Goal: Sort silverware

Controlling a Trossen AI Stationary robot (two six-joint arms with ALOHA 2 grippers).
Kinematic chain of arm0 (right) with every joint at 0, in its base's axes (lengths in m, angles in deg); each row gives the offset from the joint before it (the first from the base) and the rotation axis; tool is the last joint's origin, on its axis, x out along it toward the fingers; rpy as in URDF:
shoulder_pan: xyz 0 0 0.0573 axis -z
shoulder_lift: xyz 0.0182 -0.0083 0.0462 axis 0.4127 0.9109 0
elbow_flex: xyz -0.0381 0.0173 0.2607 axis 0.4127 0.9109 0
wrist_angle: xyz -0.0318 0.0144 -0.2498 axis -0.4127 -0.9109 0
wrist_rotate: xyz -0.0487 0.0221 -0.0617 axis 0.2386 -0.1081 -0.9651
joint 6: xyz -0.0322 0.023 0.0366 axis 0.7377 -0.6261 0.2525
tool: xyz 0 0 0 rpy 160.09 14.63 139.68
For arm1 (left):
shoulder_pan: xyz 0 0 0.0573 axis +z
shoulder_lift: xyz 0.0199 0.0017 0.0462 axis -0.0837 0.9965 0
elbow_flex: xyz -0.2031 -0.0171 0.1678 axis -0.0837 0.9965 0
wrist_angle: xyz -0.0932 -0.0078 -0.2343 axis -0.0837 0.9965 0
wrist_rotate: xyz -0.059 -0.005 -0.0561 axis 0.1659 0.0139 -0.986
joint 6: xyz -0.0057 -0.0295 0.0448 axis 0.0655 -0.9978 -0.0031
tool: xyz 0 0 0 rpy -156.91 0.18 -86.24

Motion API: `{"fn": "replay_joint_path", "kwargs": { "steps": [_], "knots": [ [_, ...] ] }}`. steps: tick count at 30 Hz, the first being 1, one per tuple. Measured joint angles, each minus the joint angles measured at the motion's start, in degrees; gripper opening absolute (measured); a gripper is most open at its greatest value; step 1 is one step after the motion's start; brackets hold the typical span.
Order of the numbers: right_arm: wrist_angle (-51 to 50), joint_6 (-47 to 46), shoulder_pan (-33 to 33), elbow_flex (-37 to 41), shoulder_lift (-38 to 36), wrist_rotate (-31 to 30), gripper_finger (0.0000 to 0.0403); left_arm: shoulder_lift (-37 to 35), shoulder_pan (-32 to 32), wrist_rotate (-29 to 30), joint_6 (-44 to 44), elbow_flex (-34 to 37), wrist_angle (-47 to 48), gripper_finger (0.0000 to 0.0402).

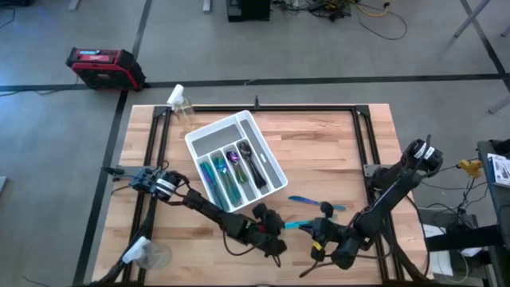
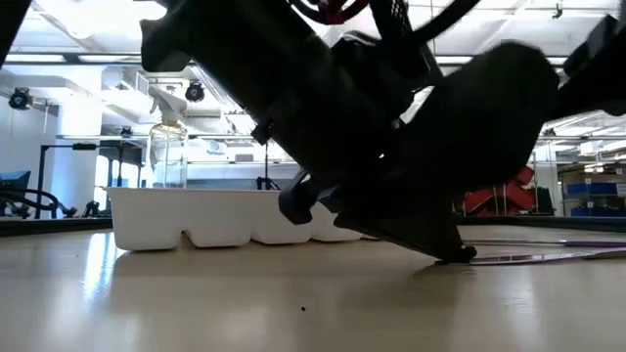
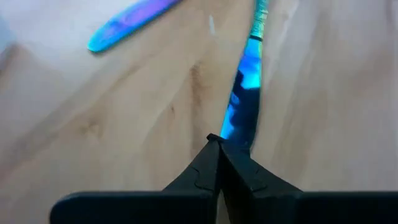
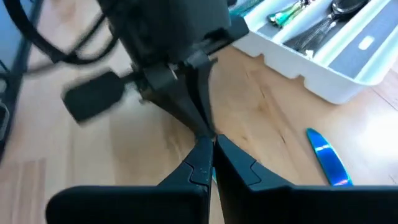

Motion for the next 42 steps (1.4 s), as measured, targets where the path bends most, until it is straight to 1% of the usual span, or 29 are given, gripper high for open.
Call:
{"fn": "replay_joint_path", "kwargs": {
  "steps": [2,7,10,13,15,17,20,22,24,26,29,33,38,42],
  "knots": [
    [-1.5,-0.3,-0.6,0.1,-0.1,0.1,0.0,0.1,-0.3,-0.3,-0.8,0.0,0.5,0.0],
    [-6.4,0.3,-3.5,0.1,-0.2,0.1,0.0,-0.3,-4.3,-0.5,-6.2,-0.3,8.3,0.0],
    [-7.8,2.9,-5.1,0.3,-0.2,0.3,0.0,-0.4,-6.8,-0.7,-8.1,-0.3,12.2,0.0],
    [-7.7,4.7,-6.3,1.0,0.2,0.5,0.0,-0.4,-9.1,-0.6,-8.4,-0.3,15.0,0.0],
    [-7.0,4.8,-6.4,1.9,0.9,1.9,0.0002,-0.6,-10.2,-0.6,-8.3,-0.3,16.5,0.0],
    [-4.6,5.1,-6.2,3.3,2.1,2.5,0.0013,-0.8,-10.9,-0.6,-8.3,-0.3,17.9,0.0],
    [2.2,7.6,-6.2,6.2,3.5,2.6,0.0051,-1.5,-11.5,-0.6,-8.3,-0.3,21.3,0.0],
    [9.4,10.0,-6.4,9.0,4.1,2.6,0.0083,-2.1,-11.8,-0.7,-8.2,-0.2,24.4,0.0],
    [17.9,12.5,-6.7,12.8,4.4,1.8,0.0117,-2.5,-11.8,-0.5,-8.2,-0.2,27.3,0.0],
    [28.6,15.4,-6.7,17.0,4.6,1.6,0.0147,-2.8,-11.9,-0.2,-7.7,-0.1,29.9,0.0],
    [41.8,18.1,-6.4,22.8,6.0,1.8,0.0178,-2.9,-11.9,-0.1,-6.1,-0.1,32.0,0.0],
    [52.8,20.8,-5.2,26.3,9.1,2.0,0.019,-2.9,-11.9,0.8,-5.3,-0.1,32.8,0.0],
    [59.1,24.1,-3.9,25.3,15.4,3.7,0.0181,-2.9,-11.8,2.0,-5.5,0.0,32.7,0.0],
    [64.3,23.6,-3.7,24.2,21.2,1.7,0.0171,-2.9,-11.7,2.1,-5.6,0.0,32.6,0.0]
  ]
}}
